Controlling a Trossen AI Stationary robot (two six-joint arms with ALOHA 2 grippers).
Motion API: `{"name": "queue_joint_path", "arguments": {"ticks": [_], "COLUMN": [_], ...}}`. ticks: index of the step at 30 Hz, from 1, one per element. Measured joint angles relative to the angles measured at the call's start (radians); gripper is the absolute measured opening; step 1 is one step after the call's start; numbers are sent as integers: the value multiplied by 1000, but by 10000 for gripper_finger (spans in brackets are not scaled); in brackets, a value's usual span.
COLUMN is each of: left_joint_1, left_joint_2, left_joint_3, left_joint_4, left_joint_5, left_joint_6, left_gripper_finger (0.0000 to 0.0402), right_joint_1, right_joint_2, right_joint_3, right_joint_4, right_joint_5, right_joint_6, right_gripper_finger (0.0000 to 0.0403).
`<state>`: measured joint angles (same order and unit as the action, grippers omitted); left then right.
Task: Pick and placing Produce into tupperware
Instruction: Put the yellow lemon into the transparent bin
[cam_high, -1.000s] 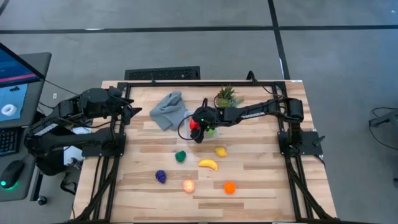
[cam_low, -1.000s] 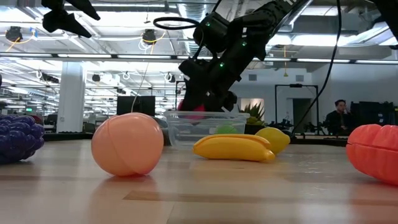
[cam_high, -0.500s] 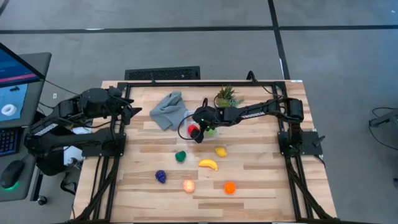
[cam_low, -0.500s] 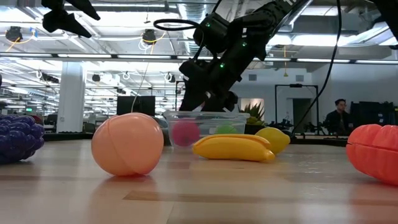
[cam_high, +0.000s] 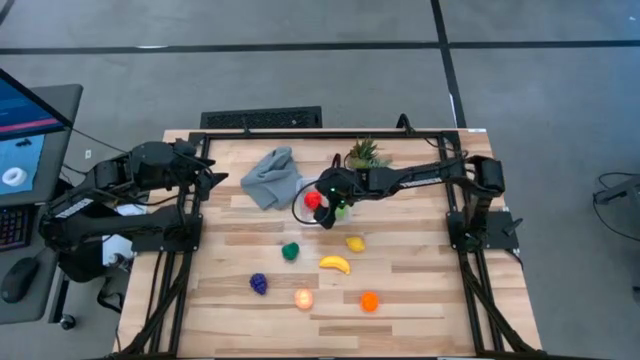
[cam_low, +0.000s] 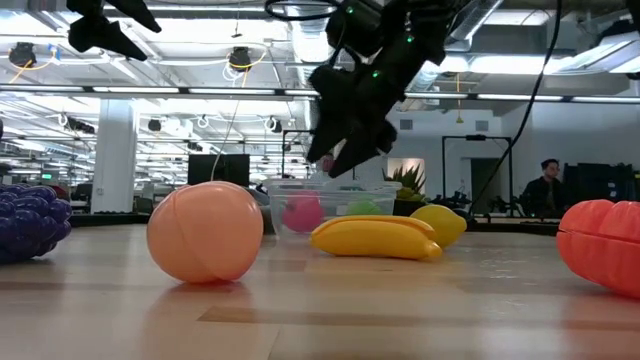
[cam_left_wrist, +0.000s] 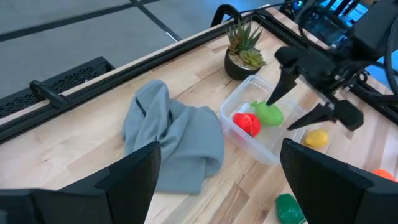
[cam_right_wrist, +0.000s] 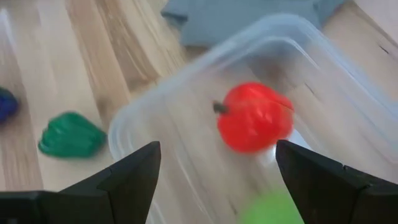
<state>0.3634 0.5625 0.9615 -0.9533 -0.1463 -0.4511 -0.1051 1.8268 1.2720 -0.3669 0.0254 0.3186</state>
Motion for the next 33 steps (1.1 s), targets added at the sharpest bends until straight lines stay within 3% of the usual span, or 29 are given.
{"name": "queue_joint_path", "arguments": {"ticks": [12, 24, 33], "left_joint_1": [0, 0, 0], "left_joint_2": [0, 0, 20], "left_joint_3": [0, 0, 0], "left_joint_4": [1, 9, 10], "left_joint_5": [0, 0, 0], "left_joint_6": [-8, -35, -34], "left_gripper_finger": [317, 317, 317], "right_joint_1": [3, 81, 164], "right_joint_2": [-161, -283, -366], "right_joint_3": [0, 0, 0], "right_joint_4": [-253, -523, -600], "right_joint_5": [1, 4, 155], "right_joint_6": [-5, 35, 105], "right_gripper_finger": [340, 340, 340]}}
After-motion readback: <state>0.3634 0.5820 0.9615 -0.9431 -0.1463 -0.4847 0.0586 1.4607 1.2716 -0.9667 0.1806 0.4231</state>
